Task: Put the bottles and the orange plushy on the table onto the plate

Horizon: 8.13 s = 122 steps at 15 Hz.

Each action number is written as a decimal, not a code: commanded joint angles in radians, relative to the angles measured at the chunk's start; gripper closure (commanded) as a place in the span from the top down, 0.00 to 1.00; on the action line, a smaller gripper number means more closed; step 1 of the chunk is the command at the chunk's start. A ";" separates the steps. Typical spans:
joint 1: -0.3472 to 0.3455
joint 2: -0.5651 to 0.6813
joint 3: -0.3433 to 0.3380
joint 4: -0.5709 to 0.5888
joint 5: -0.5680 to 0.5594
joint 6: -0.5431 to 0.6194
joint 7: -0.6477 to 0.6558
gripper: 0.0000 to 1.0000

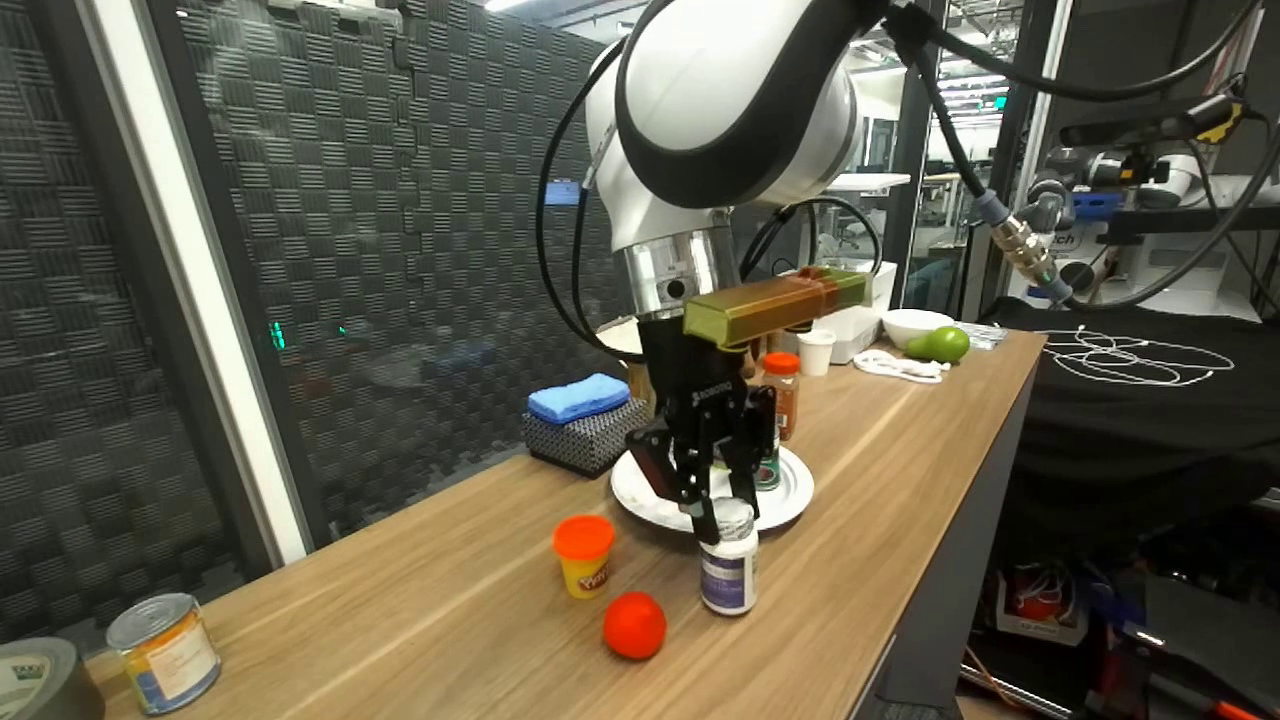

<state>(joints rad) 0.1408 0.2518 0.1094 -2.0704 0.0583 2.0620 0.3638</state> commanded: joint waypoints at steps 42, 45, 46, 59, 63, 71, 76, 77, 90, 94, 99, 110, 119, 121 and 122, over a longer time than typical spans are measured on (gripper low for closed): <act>-0.094 0.118 -0.176 0.177 0.037 0.114 0.313 0.27; -0.100 0.095 -0.167 0.156 0.041 0.096 0.275 0.76; -0.100 0.082 -0.165 0.142 0.040 0.101 0.265 0.84; -0.015 -0.108 -0.055 0.034 0.018 0.050 0.147 1.00; 0.021 -0.036 -0.016 0.095 0.012 0.051 0.173 1.00; 0.067 0.108 -0.010 0.184 0.065 0.118 0.225 1.00; 0.084 0.165 -0.013 0.227 0.072 0.136 0.241 1.00; 0.087 0.172 -0.014 0.234 0.070 0.138 0.244 1.00; 0.106 0.243 -0.038 0.279 0.035 0.141 0.268 0.56; 0.100 0.228 -0.034 0.266 0.045 0.142 0.256 0.29; 0.072 0.157 -0.032 0.205 0.112 0.180 0.281 0.29; -0.045 0.092 -0.106 0.208 0.241 0.245 0.334 0.29; -0.026 0.176 -0.146 0.234 0.129 0.186 0.447 0.29; -0.019 0.195 -0.154 0.245 0.094 0.192 0.485 0.29; -0.018 0.202 -0.155 0.249 0.084 0.197 0.498 0.29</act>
<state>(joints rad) 0.0978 0.4334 -0.0216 -1.8589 0.1853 2.2688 0.8014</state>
